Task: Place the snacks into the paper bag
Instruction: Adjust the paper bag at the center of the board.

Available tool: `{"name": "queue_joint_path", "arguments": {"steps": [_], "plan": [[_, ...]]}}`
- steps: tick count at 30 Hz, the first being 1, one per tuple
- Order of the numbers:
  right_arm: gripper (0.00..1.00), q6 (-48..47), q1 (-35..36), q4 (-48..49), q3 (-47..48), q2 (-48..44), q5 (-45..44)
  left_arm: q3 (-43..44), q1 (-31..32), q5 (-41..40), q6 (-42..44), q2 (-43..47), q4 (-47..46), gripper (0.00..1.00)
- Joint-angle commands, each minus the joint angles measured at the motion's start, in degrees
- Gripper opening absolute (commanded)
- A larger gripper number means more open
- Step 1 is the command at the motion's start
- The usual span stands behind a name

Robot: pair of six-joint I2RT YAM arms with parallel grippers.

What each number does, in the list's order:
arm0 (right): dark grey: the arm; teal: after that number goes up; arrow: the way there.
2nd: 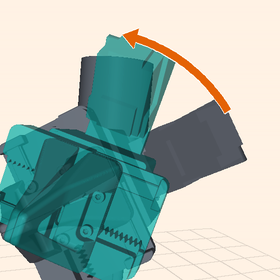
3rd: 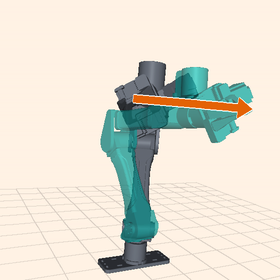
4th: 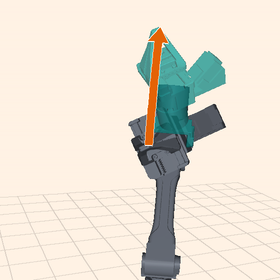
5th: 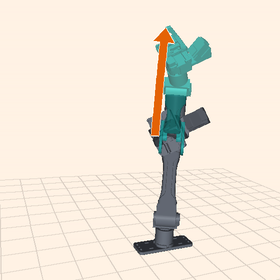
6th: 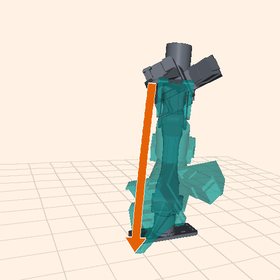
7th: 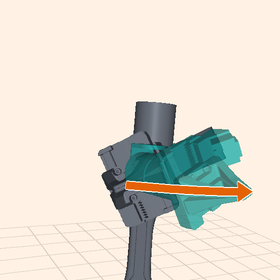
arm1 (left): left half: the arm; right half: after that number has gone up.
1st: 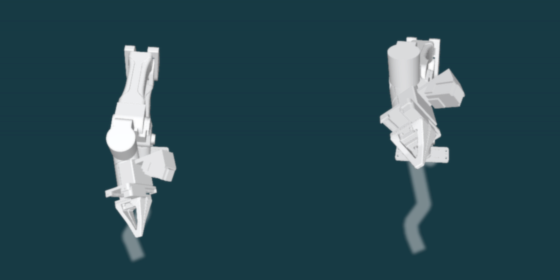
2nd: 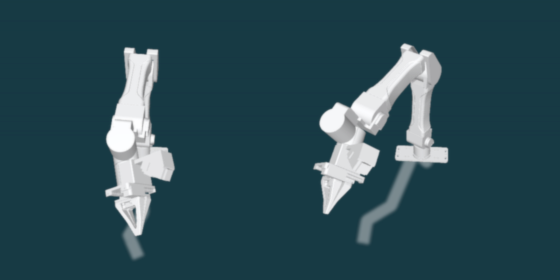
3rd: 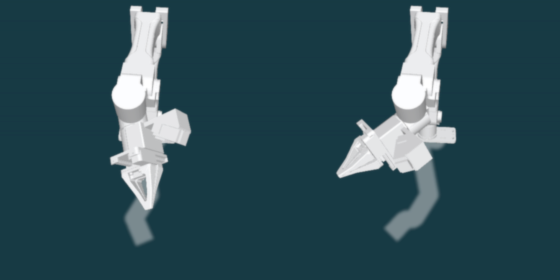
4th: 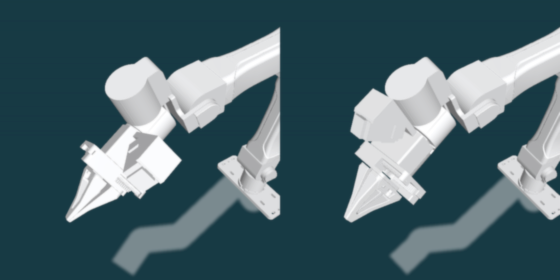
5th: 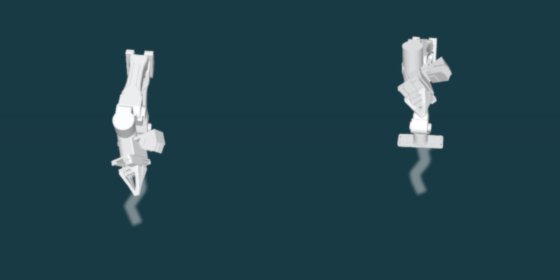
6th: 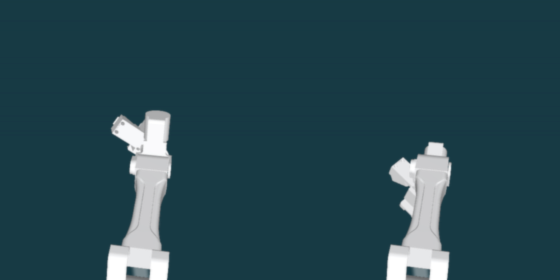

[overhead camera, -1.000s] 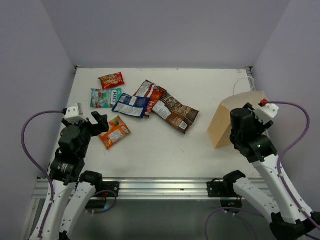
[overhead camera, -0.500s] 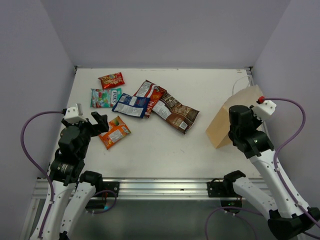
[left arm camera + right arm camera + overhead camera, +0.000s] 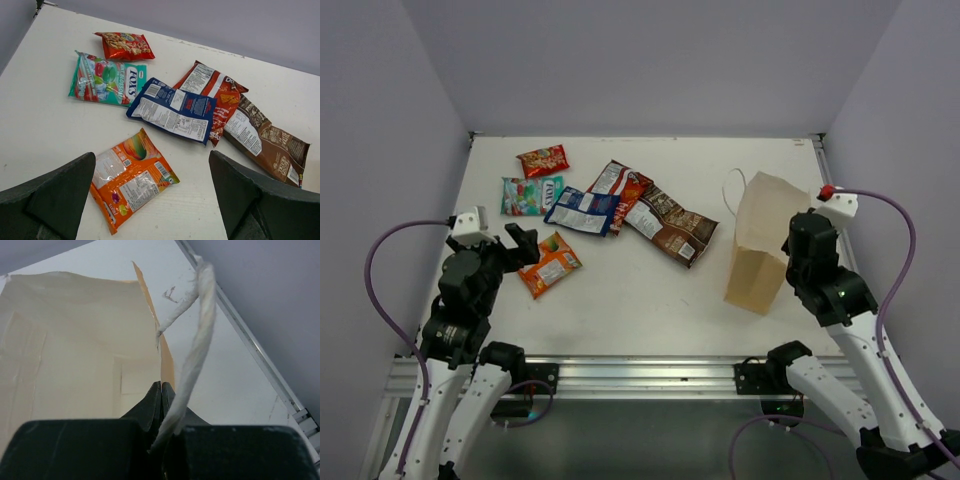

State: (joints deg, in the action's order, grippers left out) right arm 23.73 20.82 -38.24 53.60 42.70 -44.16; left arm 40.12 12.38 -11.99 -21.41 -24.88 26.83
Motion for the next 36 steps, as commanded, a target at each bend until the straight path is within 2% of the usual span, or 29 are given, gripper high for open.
{"name": "queue_joint_path", "arguments": {"steps": [1,10,17,18,22,28,30,32,36], "plan": [[0.00,-4.83,-0.25,1.94,2.82,0.54,3.82,-0.75,-0.17,3.28,0.93,-1.74,-3.27,1.00],[0.00,-6.24,-0.25,2.12,1.68,1.51,5.84,1.54,-0.17,14.26,-1.17,-13.69,-1.78,1.00],[0.00,-6.24,-0.25,3.26,0.62,1.51,6.54,1.11,0.53,28.05,-6.18,-28.70,-5.81,1.00],[0.00,-6.15,-0.34,3.35,0.62,1.42,6.81,0.67,1.32,27.81,-7.58,-30.12,-7.22,1.00],[0.00,-6.24,-0.25,3.35,0.01,0.37,6.55,-0.83,13.85,18.50,-18.28,-36.19,-16.42,1.00],[0.00,-6.24,-0.25,3.61,-0.17,0.10,6.02,-3.99,23.19,12.27,-33.32,-44.63,-35.23,1.00],[0.00,-6.15,-0.25,3.52,-0.34,0.02,6.02,-3.65,28.28,5.51,-37.80,-47.35,-39.46,1.00],[0.00,-6.15,-0.25,3.61,-0.52,-0.25,6.28,-2.16,31.46,-0.45,-40.10,-50.94,-41.59,1.00],[0.00,-6.15,-0.25,3.43,-0.34,-1.04,5.67,3.81,37.35,-6.11,-43.45,-59.30,-43.70,0.98]]}}
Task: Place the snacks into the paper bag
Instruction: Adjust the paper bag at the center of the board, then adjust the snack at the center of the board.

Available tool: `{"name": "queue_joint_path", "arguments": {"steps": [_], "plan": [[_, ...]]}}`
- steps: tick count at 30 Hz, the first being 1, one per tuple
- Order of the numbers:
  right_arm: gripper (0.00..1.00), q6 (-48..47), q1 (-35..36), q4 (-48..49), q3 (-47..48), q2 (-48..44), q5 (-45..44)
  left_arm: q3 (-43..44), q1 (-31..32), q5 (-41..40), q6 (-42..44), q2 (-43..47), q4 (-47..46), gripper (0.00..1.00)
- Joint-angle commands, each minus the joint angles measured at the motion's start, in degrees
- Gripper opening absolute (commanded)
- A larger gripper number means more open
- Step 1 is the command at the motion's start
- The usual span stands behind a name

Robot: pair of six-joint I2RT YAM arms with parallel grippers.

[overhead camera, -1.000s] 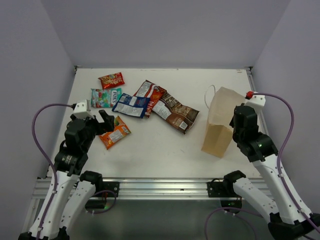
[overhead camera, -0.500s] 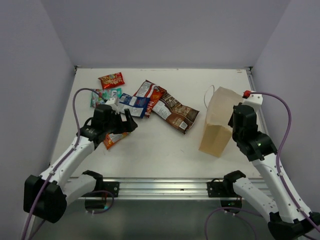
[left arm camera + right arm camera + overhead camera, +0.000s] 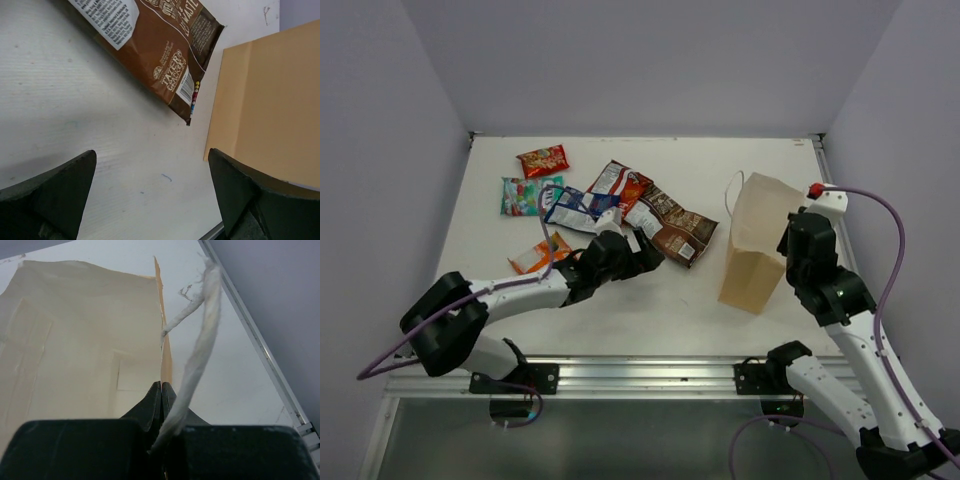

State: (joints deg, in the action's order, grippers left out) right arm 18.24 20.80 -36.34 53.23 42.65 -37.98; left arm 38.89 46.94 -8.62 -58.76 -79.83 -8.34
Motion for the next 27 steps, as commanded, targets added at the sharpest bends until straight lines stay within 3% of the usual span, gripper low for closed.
{"name": "queue_joint_path", "arguments": {"steps": [1,8,17,26,27], "plan": [[0.00,-0.57,-0.23,1.45,0.03,-1.25,-0.61,7.66,4.72,-10.44,-6.80,-7.93,-8.80,0.97],[0.00,-0.66,-0.23,1.97,-0.50,-1.78,0.01,14.54,10.27,-16.85,-10.32,-20.61,-13.89,0.88],[0.01,-0.66,-0.23,2.15,-0.76,-2.40,0.53,21.92,11.86,-18.88,-12.16,-30.99,-12.14,0.78],[0.01,-0.75,-0.23,2.58,-0.85,-2.75,1.24,21.67,11.86,-21.00,-10.32,-33.11,-12.23,0.28],[0.01,-0.75,-0.23,2.59,-0.85,-2.66,1.41,21.14,11.86,-20.91,-9.97,-32.76,-12.40,0.17]]}}
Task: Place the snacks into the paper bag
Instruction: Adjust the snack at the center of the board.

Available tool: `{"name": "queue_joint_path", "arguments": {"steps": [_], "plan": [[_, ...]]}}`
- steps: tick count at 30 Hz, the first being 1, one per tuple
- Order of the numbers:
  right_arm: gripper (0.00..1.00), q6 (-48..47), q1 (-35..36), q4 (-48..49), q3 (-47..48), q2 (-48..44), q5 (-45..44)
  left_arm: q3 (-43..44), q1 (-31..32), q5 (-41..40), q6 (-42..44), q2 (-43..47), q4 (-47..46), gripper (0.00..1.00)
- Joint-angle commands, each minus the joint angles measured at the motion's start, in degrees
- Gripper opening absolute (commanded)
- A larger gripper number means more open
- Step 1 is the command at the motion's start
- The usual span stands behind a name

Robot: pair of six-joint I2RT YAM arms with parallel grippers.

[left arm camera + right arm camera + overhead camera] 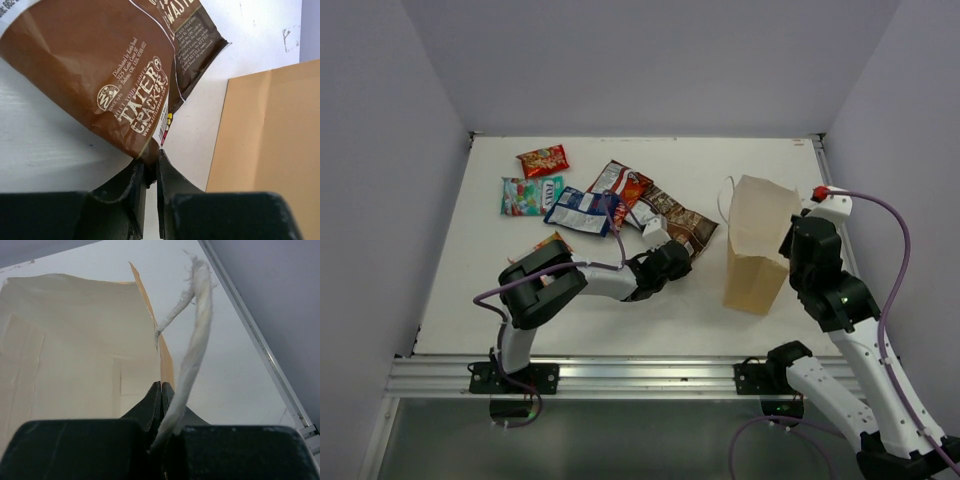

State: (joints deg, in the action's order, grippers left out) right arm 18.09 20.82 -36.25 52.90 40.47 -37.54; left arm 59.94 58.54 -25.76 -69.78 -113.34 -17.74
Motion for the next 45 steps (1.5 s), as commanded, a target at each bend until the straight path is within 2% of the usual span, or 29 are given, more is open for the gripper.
{"name": "queue_joint_path", "arguments": {"steps": [1,2,3,9,16,19,22,26,31,36,40,45], "plan": [[0.01,-0.60,-0.25,2.50,-0.43,-0.39,1.06,-1.13,0.26,-3.69,1.31,1.53,-2.92,0.13],[0.01,-0.60,-0.25,2.33,-0.43,-0.22,1.15,-1.93,0.26,-3.60,1.22,1.98,-2.92,0.04],[0.01,-0.60,-0.25,2.24,-0.35,-0.13,1.59,-3.59,0.26,-3.34,1.31,3.20,-2.48,0.00],[0.01,-0.95,-0.25,2.15,-0.08,-0.48,2.12,-13.52,0.26,-0.87,2.89,12.16,2.25,0.00],[0.01,-1.21,-0.34,2.32,0.01,-0.39,3.08,-26.87,0.26,-0.17,3.34,29.03,17.62,0.00],[0.01,-1.21,-0.25,2.50,0.01,-0.39,3.52,-29.70,0.26,-2.45,2.63,38.07,27.45,0.00],[0.01,-1.30,-0.25,2.59,0.09,-0.04,3.88,-31.28,-0.09,-6.49,2.19,43.09,34.07,0.00],[0.01,-1.56,-0.25,2.24,0.44,0.66,4.32,-32.34,-3.43,-7.20,4.73,45.22,37.25,0.02],[0.01,-1.65,-0.25,2.50,0.27,0.66,5.11,-34.54,-11.16,-1.76,9.83,44.44,34.18,0.09],[0.01,-1.74,-0.25,2.59,0.09,0.40,5.55,-32.97,-12.31,-1.22,13.34,44.17,33.12,0.19],[0.01,-1.74,-0.25,2.85,0.01,0.23,5.90,-30.42,-13.36,-2.01,16.51,43.30,32.59,0.20],[0.01,-1.74,-0.34,2.68,-0.08,0.14,6.34,-27.43,-18.19,-1.84,21.60,40.75,30.23,0.15]]}}
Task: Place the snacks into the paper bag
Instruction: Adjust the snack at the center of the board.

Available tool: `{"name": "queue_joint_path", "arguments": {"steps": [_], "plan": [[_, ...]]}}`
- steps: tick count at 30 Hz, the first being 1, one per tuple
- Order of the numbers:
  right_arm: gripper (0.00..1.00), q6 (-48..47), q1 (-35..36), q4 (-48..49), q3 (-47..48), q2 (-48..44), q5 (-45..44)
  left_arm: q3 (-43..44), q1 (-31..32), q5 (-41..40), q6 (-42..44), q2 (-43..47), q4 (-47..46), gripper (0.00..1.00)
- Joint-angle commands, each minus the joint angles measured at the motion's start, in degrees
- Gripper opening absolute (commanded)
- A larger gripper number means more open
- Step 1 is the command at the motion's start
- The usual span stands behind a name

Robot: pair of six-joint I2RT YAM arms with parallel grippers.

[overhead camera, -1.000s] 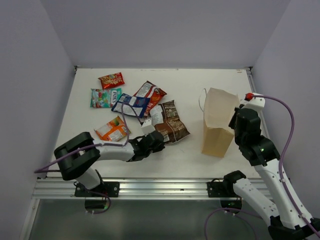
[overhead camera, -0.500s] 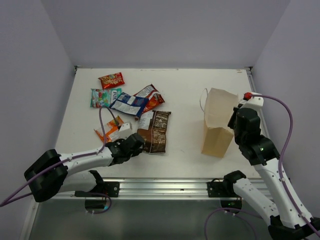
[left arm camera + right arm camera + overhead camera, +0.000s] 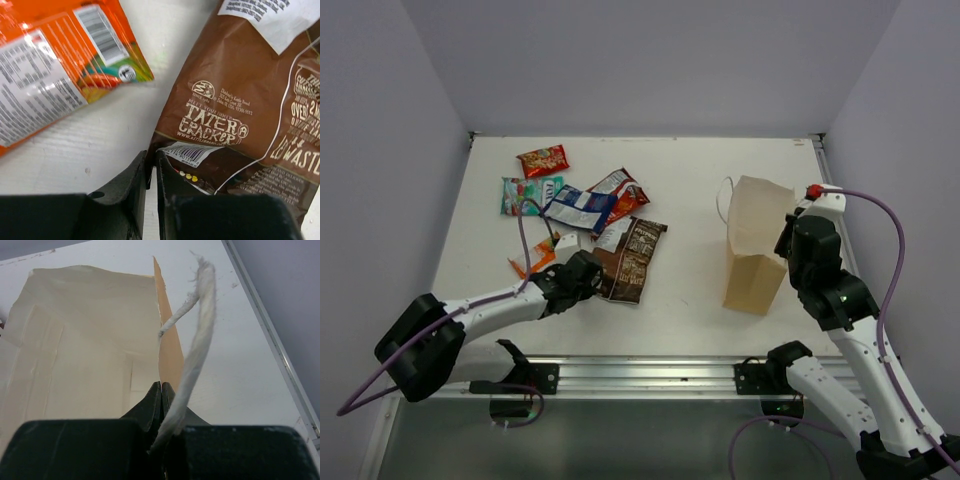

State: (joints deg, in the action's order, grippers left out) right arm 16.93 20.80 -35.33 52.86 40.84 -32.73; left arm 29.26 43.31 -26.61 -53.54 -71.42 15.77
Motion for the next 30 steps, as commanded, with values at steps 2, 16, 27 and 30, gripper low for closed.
{"name": "queue_joint_path", "arguments": {"steps": [2,16,27,30], "plan": [[0.01,-0.58,-0.32,1.85,-0.13,-0.41,1.71,4.49,-5.67,0.15,7.39,-2.84,-5.21,0.15],[0.01,-0.67,-0.23,1.67,-0.13,-0.23,2.67,23.56,-11.49,2.34,23.92,-18.58,-13.04,0.25],[0.01,-0.76,-0.14,1.67,-0.04,-0.32,3.02,14.62,-11.84,10.34,12.61,-4.64,-14.79,0.77],[0.01,-0.84,-0.23,1.67,-0.04,-0.32,2.94,8.55,-11.84,12.46,5.24,1.16,-18.30,0.89]]}}
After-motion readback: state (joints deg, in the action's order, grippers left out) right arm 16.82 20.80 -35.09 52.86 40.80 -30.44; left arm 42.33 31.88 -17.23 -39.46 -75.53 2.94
